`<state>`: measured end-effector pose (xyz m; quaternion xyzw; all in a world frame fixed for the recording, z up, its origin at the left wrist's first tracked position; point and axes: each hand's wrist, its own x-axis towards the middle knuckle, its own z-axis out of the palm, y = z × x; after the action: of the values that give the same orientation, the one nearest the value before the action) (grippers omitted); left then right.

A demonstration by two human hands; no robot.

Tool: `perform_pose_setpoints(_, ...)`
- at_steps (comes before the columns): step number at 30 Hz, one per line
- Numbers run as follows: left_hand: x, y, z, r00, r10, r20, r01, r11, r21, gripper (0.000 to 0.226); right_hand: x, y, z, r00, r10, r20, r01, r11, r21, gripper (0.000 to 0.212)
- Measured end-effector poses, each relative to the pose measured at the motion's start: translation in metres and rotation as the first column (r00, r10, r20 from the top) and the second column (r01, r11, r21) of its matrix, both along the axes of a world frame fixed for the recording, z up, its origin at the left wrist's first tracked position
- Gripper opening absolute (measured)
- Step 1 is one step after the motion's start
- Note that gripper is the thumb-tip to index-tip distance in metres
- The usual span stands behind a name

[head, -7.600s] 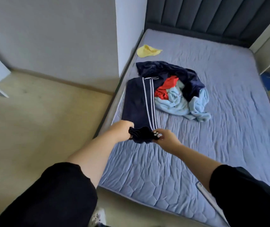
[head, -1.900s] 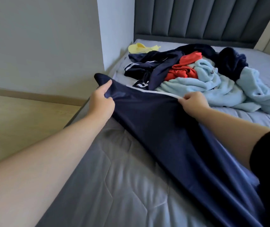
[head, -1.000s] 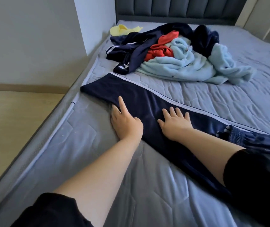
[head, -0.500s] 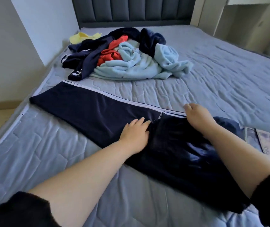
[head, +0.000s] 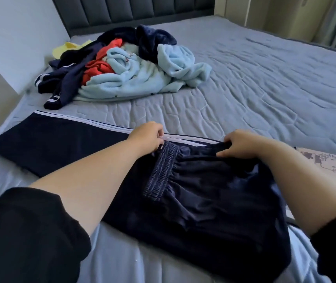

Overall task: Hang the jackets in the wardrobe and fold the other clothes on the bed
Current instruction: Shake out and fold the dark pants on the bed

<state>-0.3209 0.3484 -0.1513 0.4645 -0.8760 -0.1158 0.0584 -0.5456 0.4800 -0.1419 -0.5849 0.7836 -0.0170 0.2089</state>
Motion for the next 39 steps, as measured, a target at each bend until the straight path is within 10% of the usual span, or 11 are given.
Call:
perform_pose_setpoints(13, -0.025, 0.019, 0.019, 0.968, 0.138, -0.210, -0.149, 0.988, -0.037, 0.034, 0.009, 0.000, 0.001, 0.950, -0.310, -0.046, 0.263, 0.868, -0.422, 0.016)
perform_pose_setpoints(16, -0.024, 0.051, 0.021, 0.952, -0.052, -0.302, -0.005, 0.983, -0.183, 0.041, 0.006, 0.006, -0.004, 0.923, -0.332, -0.195, 0.230, 0.881, -0.413, 0.041)
perform_pose_setpoints(19, -0.015, 0.086, 0.008, 0.939, -0.338, -0.059, 0.262, 0.818, -0.512, 0.038, 0.001, 0.014, 0.002, 0.891, -0.392, -0.228, 0.288, 0.877, -0.384, 0.068)
perform_pose_setpoints(22, -0.010, 0.109, -0.020, 0.954, -0.212, 0.212, 0.263, 0.932, -0.249, 0.052, -0.007, 0.028, 0.011, 0.877, -0.459, -0.139, 0.418, 0.874, -0.246, 0.082)
perform_pose_setpoints(26, -0.006, 0.109, -0.049, 0.978, -0.075, 0.196, 0.073, 0.997, 0.020, 0.059, -0.017, 0.048, 0.013, 0.889, -0.444, 0.116, 0.443, 0.896, 0.033, 0.073)
perform_pose_setpoints(29, -0.005, 0.109, -0.055, 0.987, -0.070, 0.142, 0.068, 0.997, 0.022, 0.059, -0.021, 0.062, 0.010, 0.606, -0.548, 0.576, 0.519, 0.822, 0.236, 0.053)
perform_pose_setpoints(39, -0.017, 0.118, -0.019, 0.993, -0.049, -0.112, 0.095, 0.884, 0.458, 0.050, -0.009, 0.056, 0.044, 0.168, -0.365, 0.916, 0.448, 0.856, 0.259, 0.019)
